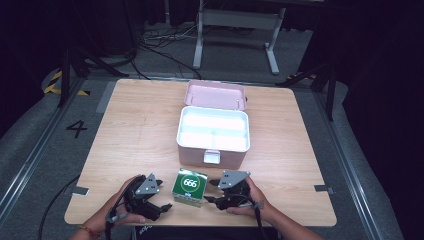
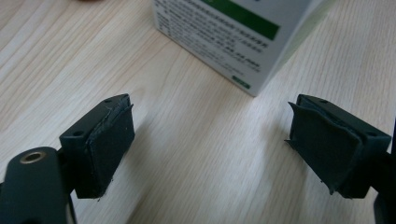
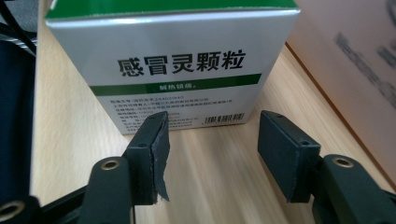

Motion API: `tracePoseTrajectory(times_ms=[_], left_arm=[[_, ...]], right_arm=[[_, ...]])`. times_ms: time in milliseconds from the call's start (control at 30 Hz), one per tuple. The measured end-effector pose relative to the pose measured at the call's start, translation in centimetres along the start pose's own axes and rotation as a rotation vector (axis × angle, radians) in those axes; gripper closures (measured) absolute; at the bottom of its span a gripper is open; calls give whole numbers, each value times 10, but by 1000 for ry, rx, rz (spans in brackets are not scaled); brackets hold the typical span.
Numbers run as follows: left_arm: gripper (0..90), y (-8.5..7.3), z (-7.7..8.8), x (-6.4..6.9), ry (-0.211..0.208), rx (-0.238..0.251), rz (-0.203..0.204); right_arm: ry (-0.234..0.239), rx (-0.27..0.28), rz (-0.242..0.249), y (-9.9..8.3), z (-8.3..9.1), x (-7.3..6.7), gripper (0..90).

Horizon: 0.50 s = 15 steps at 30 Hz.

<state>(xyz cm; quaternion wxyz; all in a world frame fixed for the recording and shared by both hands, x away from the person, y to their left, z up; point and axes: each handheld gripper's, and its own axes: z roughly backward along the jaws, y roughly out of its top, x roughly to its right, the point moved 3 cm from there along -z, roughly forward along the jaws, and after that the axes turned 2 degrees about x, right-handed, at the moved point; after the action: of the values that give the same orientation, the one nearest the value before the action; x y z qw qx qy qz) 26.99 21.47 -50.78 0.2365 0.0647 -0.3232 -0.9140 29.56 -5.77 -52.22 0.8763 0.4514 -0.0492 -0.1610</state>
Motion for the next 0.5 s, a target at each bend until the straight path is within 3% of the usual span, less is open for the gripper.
tracePoseTrajectory(times_ms=[167, 267, 400, 500], left_arm=[[138, -5, 4, -4, 32, 1, 28], [124, -8, 8, -10, 57, -2, 55], [121, -10, 9, -12, 69, 2, 68], [113, -12, 11, -15, 83, 2, 81]], right_arm=[[5, 11, 8, 11, -15, 3, 471], [8, 22, 36, 22, -31, 5, 498], [22, 28, 42, 27, -36, 7, 492], [36, 21, 59, 24, -24, 10, 475]])
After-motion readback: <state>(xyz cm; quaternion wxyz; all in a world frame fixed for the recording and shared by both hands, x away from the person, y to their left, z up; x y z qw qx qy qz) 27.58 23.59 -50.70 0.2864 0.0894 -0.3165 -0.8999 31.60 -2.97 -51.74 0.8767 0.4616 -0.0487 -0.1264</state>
